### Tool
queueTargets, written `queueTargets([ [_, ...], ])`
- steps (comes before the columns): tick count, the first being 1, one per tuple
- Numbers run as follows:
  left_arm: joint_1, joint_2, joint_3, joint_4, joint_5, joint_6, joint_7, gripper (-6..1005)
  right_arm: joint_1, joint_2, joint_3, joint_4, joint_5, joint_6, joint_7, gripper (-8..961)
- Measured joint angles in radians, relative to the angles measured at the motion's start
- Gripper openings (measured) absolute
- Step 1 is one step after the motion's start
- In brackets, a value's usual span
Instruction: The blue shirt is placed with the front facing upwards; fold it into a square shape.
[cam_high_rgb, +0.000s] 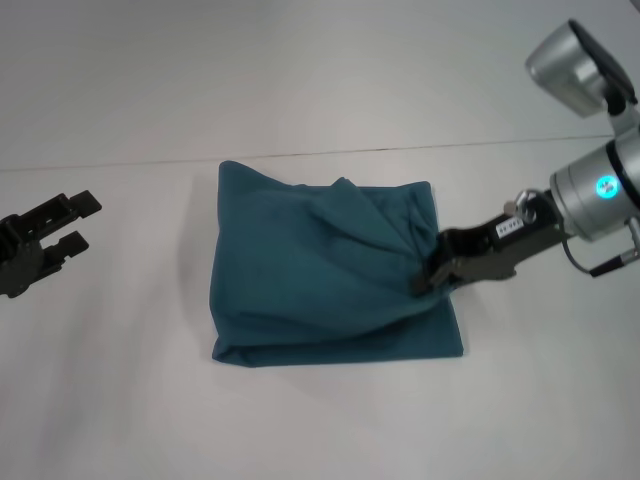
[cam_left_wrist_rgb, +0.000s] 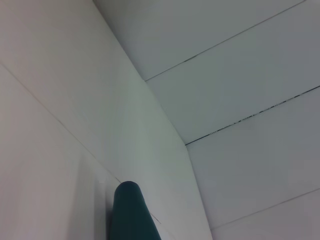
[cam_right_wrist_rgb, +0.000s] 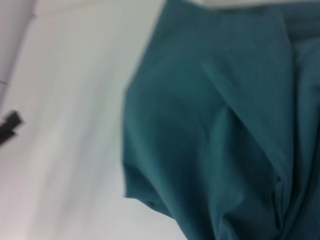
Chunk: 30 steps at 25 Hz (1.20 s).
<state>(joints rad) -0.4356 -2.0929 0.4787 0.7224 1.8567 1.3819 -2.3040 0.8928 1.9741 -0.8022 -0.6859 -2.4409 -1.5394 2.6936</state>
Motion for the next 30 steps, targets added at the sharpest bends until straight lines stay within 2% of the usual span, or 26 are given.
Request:
queueTargets([
  [6, 0.000, -0.001, 0.000, 0.000, -0.003, -0.001, 0.000, 799, -0.001, 0.006, -0.016, 0.060, -0.043, 0.058, -0.005, 55],
  [24, 0.000, -0.001, -0.003, 0.000, -0.007, -0.005, 0.000, 799, 0.006, 0.019, -0.075, 0.066, -0.120, 0.136, 0.015, 62],
  [29, 0.000, -0.001, -0.004, 0.000, -0.007, -0.005, 0.000, 799, 0.006, 0.020, -0.088, 0.057, -0.159, 0.158, 0.039, 127],
  [30, 0.000, -0.002, -0.003, 0.000, -0.007, -0.005, 0.000, 799, 0.007, 0.020, -0.088, 0.056, -0.167, 0.161, 0.042, 199],
])
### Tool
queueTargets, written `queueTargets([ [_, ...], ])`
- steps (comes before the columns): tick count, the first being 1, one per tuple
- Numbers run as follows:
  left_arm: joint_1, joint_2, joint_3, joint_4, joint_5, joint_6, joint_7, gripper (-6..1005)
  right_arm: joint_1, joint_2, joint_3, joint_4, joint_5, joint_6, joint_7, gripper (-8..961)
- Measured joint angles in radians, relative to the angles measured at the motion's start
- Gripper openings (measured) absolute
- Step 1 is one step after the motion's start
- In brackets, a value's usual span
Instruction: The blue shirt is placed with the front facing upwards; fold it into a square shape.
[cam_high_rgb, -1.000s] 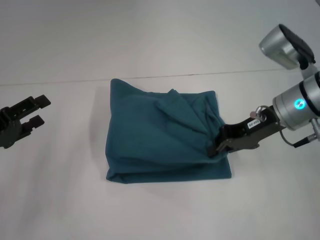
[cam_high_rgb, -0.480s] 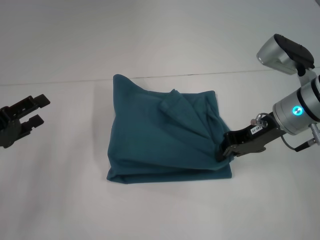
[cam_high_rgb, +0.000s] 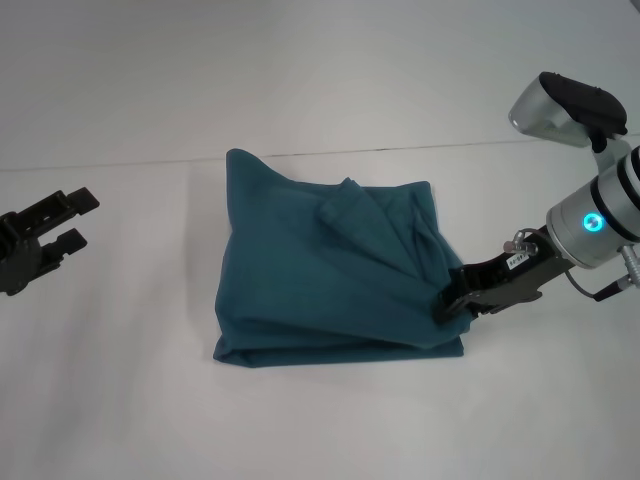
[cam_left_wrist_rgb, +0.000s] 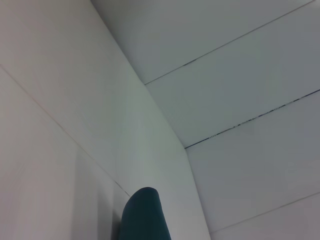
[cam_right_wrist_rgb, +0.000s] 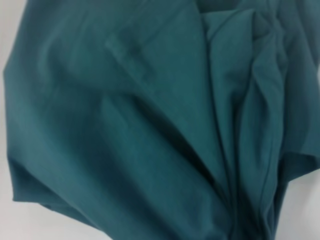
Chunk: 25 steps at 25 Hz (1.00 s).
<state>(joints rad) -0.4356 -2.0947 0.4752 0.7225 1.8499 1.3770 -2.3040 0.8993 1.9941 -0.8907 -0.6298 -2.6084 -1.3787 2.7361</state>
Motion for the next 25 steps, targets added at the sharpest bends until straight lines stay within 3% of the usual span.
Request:
queueTargets([
  [2, 0.000, 0.000, 0.000, 0.000, 0.000, 0.000, 0.000, 799, 0.001, 0.000, 0.000, -0.001, -0.004, 0.005, 0.004, 342],
  [8, 0.000, -0.001, -0.009, 0.000, 0.000, 0.000, 0.000, 799, 0.002, -0.008, -0.001, -0.008, -0.040, 0.010, 0.014, 402],
  [13, 0.001, -0.001, -0.013, 0.000, 0.000, 0.001, 0.000, 798, -0.008, 0.000, 0.007, -0.077, -0.059, -0.007, 0.018, 452],
  [21, 0.010, -0.001, -0.028, 0.001, 0.000, 0.009, 0.000, 798, -0.025, -0.004, 0.013, -0.205, 0.072, -0.030, -0.030, 446],
  [25, 0.017, 0.002, -0.060, 0.004, 0.000, 0.021, 0.000, 798, 0.000, 0.011, 0.005, -0.210, 0.106, 0.048, -0.098, 444],
])
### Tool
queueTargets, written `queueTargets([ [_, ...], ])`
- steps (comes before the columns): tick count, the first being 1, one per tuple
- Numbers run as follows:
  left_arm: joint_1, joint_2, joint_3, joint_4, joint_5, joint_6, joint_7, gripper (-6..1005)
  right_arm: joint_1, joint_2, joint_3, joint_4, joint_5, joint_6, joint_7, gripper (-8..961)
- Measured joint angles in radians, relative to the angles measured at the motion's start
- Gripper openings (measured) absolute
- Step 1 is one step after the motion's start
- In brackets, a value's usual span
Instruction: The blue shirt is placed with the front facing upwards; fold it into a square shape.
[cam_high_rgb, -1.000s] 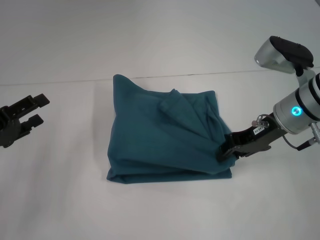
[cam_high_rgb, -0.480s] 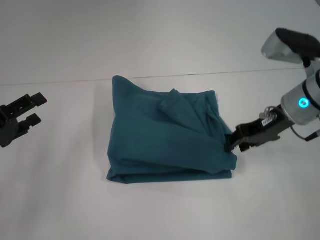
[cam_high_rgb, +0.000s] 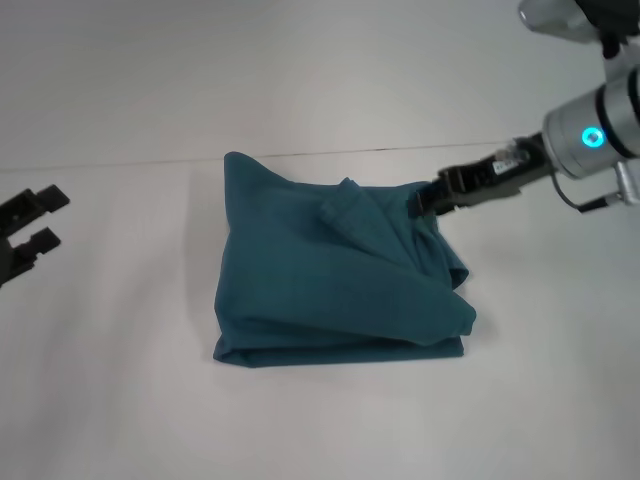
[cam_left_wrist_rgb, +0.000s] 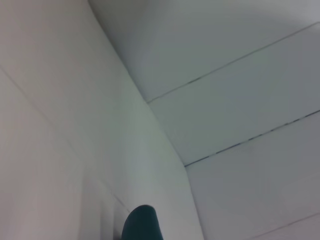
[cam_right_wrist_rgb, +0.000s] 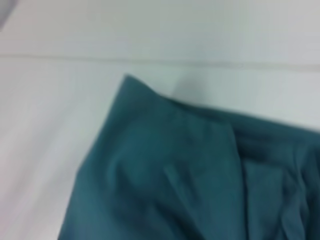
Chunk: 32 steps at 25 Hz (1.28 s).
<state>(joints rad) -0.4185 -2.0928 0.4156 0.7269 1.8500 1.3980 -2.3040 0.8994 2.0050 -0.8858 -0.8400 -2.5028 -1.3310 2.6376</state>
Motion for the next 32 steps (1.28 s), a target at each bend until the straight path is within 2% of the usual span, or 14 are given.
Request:
queueTargets([
  [1, 0.002, 0.002, -0.011, 0.001, 0.000, 0.007, 0.000, 798, 0.000, 0.000, 0.000, 0.000, 0.000, 0.000, 0.000, 444],
  [6, 0.009, 0.009, -0.065, 0.021, 0.000, 0.047, -0.004, 798, 0.030, 0.037, -0.035, 0.009, -0.003, 0.093, -0.054, 439],
  [8, 0.011, 0.011, -0.081, 0.029, 0.000, 0.058, -0.009, 798, 0.037, 0.054, -0.075, 0.013, -0.003, 0.138, -0.066, 433],
  [13, 0.013, 0.014, -0.113, 0.032, 0.000, 0.077, -0.011, 798, 0.054, 0.076, -0.208, 0.050, -0.018, 0.253, -0.075, 419],
  [17, 0.015, 0.014, -0.120, 0.032, 0.000, 0.079, -0.012, 798, 0.095, 0.083, -0.275, 0.141, -0.057, 0.357, -0.069, 407],
  [22, 0.018, 0.014, -0.122, 0.032, 0.000, 0.077, -0.012, 798, 0.141, 0.090, -0.307, 0.248, -0.055, 0.474, -0.075, 392],
  [32, 0.010, 0.011, -0.121, 0.022, 0.000, 0.064, -0.005, 798, 0.177, 0.095, -0.358, 0.348, -0.020, 0.581, -0.078, 363],
])
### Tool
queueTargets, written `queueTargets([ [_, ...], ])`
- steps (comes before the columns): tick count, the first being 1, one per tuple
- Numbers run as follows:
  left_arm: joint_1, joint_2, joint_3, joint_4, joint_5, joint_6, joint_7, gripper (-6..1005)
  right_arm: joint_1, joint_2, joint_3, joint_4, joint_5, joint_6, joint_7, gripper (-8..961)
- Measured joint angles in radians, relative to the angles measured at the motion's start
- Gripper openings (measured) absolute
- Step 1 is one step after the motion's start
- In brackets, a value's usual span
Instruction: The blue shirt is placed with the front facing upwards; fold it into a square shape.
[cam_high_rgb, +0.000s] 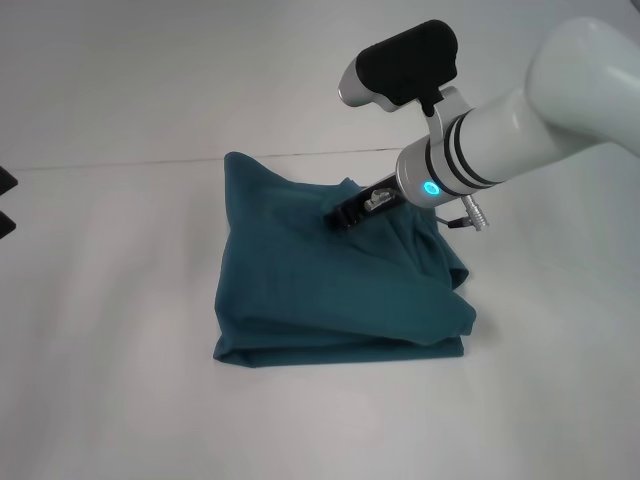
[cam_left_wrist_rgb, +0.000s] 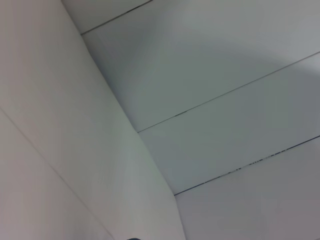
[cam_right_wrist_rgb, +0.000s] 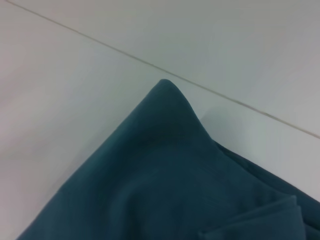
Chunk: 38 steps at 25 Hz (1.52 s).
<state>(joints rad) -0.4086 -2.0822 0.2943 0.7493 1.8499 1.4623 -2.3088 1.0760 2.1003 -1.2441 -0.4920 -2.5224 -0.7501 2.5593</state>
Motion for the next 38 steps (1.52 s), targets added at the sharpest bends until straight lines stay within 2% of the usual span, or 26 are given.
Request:
queueTargets([
  [6, -0.005, -0.003, 0.004, -0.006, 0.000, -0.005, 0.003, 798, 0.007, 0.000, -0.018, 0.031, 0.011, 0.025, -0.002, 345],
  [10, -0.031, -0.004, 0.008, -0.045, 0.000, -0.018, 0.017, 798, 0.012, -0.002, -0.045, 0.066, 0.004, 0.032, 0.014, 333],
  [21, -0.038, -0.004, 0.009, -0.056, 0.006, -0.029, 0.029, 798, -0.009, -0.005, -0.041, 0.028, 0.009, 0.015, 0.024, 301],
  [26, -0.038, -0.004, 0.009, -0.057, 0.008, -0.031, 0.029, 798, -0.013, -0.007, -0.040, 0.017, 0.010, 0.013, 0.040, 74],
  [30, -0.038, -0.004, 0.009, -0.058, 0.008, -0.031, 0.029, 798, -0.016, -0.009, -0.040, 0.011, 0.010, 0.005, 0.047, 35],
  [33, -0.038, -0.004, 0.009, -0.058, 0.008, -0.031, 0.029, 798, -0.038, -0.010, -0.039, -0.036, 0.010, -0.015, 0.055, 16],
  [38, -0.034, -0.004, 0.009, -0.058, 0.005, -0.030, 0.029, 799, -0.124, -0.018, -0.038, -0.217, -0.006, -0.092, 0.108, 19],
])
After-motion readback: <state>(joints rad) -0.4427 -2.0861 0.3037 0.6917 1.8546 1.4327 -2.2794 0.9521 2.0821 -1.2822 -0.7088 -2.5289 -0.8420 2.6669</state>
